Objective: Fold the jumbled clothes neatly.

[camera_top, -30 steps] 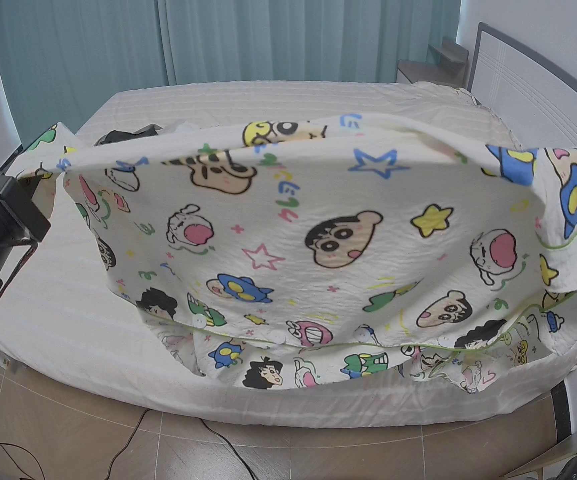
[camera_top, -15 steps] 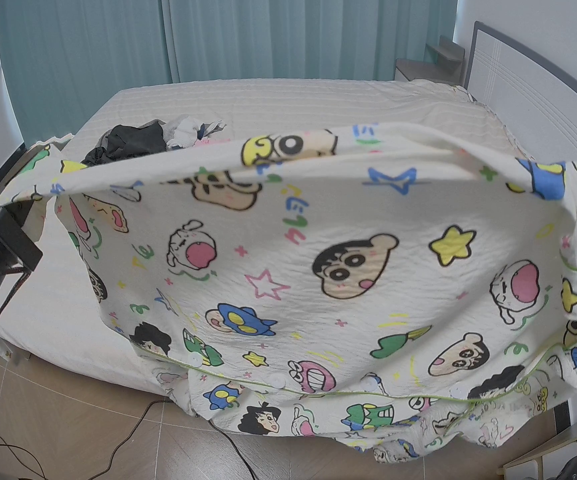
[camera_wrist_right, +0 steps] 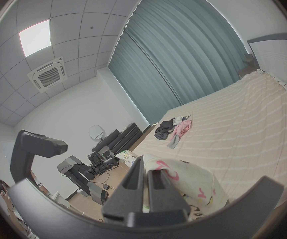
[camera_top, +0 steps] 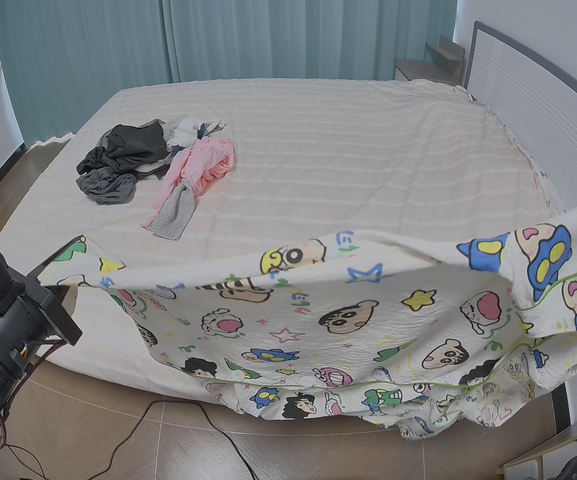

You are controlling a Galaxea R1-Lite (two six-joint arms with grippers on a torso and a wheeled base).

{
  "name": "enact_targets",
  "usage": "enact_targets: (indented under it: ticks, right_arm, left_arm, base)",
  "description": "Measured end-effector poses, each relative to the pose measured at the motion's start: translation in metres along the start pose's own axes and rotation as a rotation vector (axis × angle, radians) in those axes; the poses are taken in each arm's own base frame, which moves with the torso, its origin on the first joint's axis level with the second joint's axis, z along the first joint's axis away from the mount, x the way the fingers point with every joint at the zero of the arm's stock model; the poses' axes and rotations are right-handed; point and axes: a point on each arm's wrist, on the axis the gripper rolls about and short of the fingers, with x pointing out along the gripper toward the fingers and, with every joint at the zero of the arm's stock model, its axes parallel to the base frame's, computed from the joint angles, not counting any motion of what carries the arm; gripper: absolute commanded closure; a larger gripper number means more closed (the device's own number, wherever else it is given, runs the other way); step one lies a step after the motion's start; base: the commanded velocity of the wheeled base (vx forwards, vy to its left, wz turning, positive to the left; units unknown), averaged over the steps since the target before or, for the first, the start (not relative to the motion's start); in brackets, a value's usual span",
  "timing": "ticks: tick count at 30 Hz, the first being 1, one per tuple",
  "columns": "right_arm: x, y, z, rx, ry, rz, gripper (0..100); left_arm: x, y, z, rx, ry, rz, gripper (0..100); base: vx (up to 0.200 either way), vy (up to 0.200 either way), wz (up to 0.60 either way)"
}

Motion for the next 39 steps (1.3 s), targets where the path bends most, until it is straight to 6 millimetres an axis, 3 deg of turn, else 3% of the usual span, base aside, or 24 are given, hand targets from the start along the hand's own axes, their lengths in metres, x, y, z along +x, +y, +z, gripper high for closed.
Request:
enact_targets:
  ticks: [13, 21, 39]
  right_arm:
    - [0.026, -0.027, -0.01, 0.053, 0.076, -0.1, 100]
    - [0.042, -0.046, -0.007, 0.065, 0.078, -0.119, 100]
    - [0.093, -0.114, 0.012, 0.06, 0.037, -0.168, 100]
  left_arm:
    - [0.027, -0.002, -0.031, -0.055, 0.162, 0.017, 100]
    - [0.056, -0.006, -0.035, -0.079, 0.189, 0.023, 100]
    - [0.143, 0.011, -0.058, -0.078, 0.157, 0.117, 100]
  base:
    - [0.0, 0.0, 0.0]
    - [0.0, 0.0, 0.0]
    - [0.2, 0.0, 0.0]
